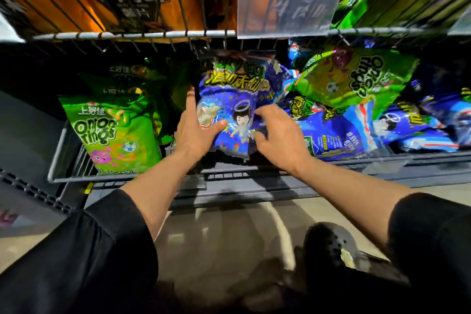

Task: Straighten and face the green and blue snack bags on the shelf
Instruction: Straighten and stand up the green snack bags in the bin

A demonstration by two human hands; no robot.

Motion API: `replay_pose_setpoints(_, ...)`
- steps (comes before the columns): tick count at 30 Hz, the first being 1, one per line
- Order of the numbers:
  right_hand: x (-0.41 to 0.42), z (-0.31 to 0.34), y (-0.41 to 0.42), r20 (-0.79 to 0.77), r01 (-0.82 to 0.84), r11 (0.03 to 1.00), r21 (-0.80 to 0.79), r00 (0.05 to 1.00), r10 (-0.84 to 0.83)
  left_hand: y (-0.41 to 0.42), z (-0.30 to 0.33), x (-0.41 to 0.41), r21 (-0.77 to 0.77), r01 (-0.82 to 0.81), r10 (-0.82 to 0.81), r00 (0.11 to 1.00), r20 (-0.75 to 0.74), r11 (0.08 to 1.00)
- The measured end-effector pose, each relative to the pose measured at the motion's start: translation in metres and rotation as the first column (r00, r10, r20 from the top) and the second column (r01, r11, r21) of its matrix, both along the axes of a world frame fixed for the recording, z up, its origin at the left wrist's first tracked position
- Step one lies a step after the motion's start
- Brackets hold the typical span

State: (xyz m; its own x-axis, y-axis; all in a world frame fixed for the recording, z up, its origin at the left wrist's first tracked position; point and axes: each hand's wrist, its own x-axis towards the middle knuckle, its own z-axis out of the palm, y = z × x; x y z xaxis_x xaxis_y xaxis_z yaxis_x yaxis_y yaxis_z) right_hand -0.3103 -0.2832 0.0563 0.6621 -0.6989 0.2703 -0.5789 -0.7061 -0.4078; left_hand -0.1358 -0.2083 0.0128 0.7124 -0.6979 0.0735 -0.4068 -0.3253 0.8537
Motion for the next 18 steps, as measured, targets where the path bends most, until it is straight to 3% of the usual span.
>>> replay_pose_setpoints(3,-0.042,0.007,-0.026,-0.262,-0.05,0.954,-0.294,0.965,-0.03,0.001,0.001,-0.008,-0.04,-0.039,0.039,0.999,0.018,0.998)
replay_pose_setpoints(6,-0.076,0.009,-0.037,-0.655,-0.02,0.937,-0.348,0.721,-0.227,0.003,0.005,-0.014,-0.003,-0.077,0.077,0.996,0.037,0.997)
replay_pose_setpoints(9,-0.089,0.006,-0.034,-0.721,0.026,0.908,-0.418,0.599,-0.349,0.007,0.009,-0.017,0.008,-0.072,0.072,0.997,0.027,0.997)
replay_pose_setpoints(11,-0.088,0.005,-0.028,-0.689,-0.018,0.873,-0.487,0.623,-0.371,0.011,0.009,-0.016,0.005,-0.043,0.043,0.999,0.033,0.999)
replay_pose_setpoints(14,-0.086,0.006,-0.021,-0.594,-0.073,0.832,-0.549,0.735,-0.328,0.023,0.005,-0.011,-0.038,-0.043,0.042,0.999,-0.021,0.998)
replay_pose_setpoints(16,-0.084,0.006,-0.018,-0.513,-0.018,0.869,-0.495,0.813,-0.276,0.035,0.008,-0.009,-0.068,-0.074,0.07,0.996,-0.063,0.995)
replay_pose_setpoints(18,-0.082,0.004,-0.016,-0.331,0.129,0.895,-0.428,0.899,-0.288,0.044,0.011,-0.008,-0.084,-0.096,0.09,0.993,-0.073,0.992)
